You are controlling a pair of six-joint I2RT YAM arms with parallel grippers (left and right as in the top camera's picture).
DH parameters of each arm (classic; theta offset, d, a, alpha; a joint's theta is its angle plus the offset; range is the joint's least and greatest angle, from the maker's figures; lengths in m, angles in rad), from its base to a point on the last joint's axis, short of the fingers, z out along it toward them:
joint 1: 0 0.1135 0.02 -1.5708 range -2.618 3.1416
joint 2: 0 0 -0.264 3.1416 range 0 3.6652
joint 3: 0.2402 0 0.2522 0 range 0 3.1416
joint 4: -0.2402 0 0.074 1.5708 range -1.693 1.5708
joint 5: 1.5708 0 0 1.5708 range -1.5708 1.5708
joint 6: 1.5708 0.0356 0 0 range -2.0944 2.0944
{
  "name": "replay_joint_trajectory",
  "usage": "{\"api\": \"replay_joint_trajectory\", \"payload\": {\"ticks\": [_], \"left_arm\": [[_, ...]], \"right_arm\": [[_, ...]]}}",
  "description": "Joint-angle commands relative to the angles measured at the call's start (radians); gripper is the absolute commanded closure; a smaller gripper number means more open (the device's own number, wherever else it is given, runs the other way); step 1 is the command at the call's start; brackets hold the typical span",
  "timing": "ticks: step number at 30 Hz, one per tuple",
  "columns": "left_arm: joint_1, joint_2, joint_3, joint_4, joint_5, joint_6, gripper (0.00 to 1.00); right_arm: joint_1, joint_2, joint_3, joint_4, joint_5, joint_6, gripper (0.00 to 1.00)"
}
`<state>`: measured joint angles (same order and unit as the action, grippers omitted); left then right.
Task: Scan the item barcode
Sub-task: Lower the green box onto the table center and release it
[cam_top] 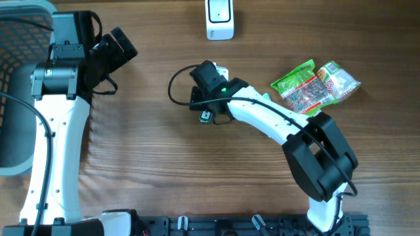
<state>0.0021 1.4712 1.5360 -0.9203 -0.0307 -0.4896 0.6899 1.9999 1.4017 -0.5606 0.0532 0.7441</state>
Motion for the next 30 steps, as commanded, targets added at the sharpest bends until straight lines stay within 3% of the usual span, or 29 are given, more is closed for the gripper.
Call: {"api": "replay_joint_trajectory", "payload": {"ticks": [1,4,6,15,19,24,26,30], "left_arm": [[0.005,-0.018,0.014,0.002,0.004,0.019,0.0],[0.005,-0.018,0.014,0.002,0.004,0.019,0.0],[0.005,-0.018,0.014,0.002,0.004,0.019,0.0],[0.005,-0.018,0.014,0.002,0.004,0.019,0.0],[0.005,-0.018,0.014,0.002,0.004,0.019,0.0],[0.005,-0.018,0.014,0.002,0.004,0.019,0.0],[0.005,-0.018,0.014,0.002,0.004,0.019,0.0],[0.005,-0.018,0.014,0.002,0.004,0.019,0.0]], "right_arm": [[-0.041,-0.075,0.039,-0.03,-0.011,0.003,0.44],[-0.046,-0.072,0.015,-0.089,-0.011,0.121,0.87],[-0.041,-0.072,-0.025,-0.103,-0.036,0.194,0.96],[0.039,-0.072,-0.267,0.137,-0.093,0.426,0.95],[0.072,-0.072,-0.323,0.36,-0.183,0.42,0.96],[0.103,-0.072,-0.323,0.559,-0.185,0.271,0.94],[0.102,-0.074,-0.323,0.575,-0.205,0.138,0.93],[0.072,-0.128,-0.321,0.57,-0.393,-0.075,0.71]]}}
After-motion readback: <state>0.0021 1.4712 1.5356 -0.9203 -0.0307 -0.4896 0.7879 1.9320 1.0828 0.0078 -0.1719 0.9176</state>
